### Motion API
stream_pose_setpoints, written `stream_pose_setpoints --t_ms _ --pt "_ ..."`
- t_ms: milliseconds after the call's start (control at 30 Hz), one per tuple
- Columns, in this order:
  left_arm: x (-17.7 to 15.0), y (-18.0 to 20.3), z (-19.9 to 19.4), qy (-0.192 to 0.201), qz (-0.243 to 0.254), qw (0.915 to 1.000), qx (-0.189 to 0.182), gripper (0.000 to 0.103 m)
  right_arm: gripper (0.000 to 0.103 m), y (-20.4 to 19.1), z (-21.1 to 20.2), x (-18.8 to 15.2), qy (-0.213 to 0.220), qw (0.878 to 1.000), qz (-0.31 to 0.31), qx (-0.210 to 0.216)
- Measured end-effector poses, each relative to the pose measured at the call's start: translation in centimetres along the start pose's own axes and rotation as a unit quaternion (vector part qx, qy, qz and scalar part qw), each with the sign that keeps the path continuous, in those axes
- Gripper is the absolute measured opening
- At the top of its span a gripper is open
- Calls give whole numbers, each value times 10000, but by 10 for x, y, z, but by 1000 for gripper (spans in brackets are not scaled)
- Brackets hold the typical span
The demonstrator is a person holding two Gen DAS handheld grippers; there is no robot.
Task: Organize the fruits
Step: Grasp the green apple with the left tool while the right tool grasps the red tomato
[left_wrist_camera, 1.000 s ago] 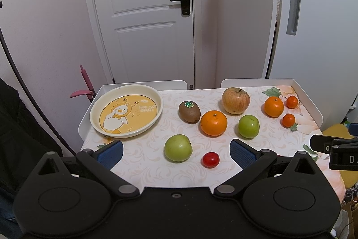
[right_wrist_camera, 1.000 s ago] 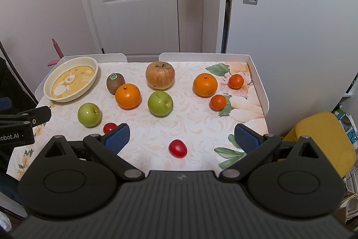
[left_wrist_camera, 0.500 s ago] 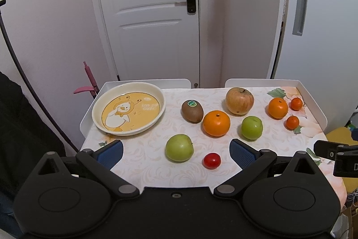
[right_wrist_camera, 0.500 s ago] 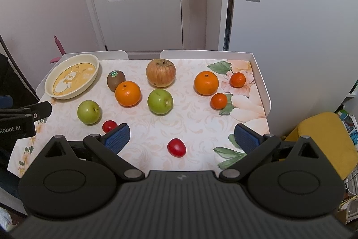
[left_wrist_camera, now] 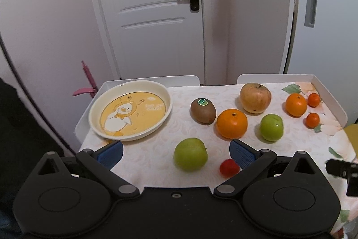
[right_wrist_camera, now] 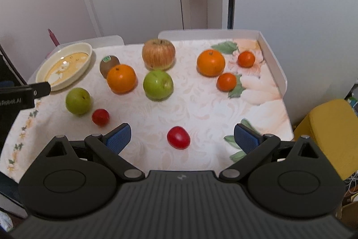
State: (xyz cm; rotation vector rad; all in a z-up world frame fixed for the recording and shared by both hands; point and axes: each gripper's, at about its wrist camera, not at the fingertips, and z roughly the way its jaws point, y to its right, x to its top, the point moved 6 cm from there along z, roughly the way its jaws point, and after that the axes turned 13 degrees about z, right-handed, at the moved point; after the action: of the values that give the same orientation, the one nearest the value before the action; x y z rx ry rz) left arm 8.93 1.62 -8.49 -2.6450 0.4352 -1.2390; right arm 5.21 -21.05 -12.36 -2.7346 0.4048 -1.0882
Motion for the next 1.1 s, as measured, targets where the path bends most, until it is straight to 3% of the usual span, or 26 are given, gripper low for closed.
stream_pose_setpoints --t_ms 533,867,1100 --pt "-35 13 93 81 775 9948 -650 86 103 -5 62 -34 202 9979 407 -467" --pt "-36 22 109 123 941 9906 -986 62 93 -8 71 -37 352 9962 477 -639" --pt "-39 21 106 166 915 9905 -1015 62 82 -9 73 -36 332 9962 468 -661"
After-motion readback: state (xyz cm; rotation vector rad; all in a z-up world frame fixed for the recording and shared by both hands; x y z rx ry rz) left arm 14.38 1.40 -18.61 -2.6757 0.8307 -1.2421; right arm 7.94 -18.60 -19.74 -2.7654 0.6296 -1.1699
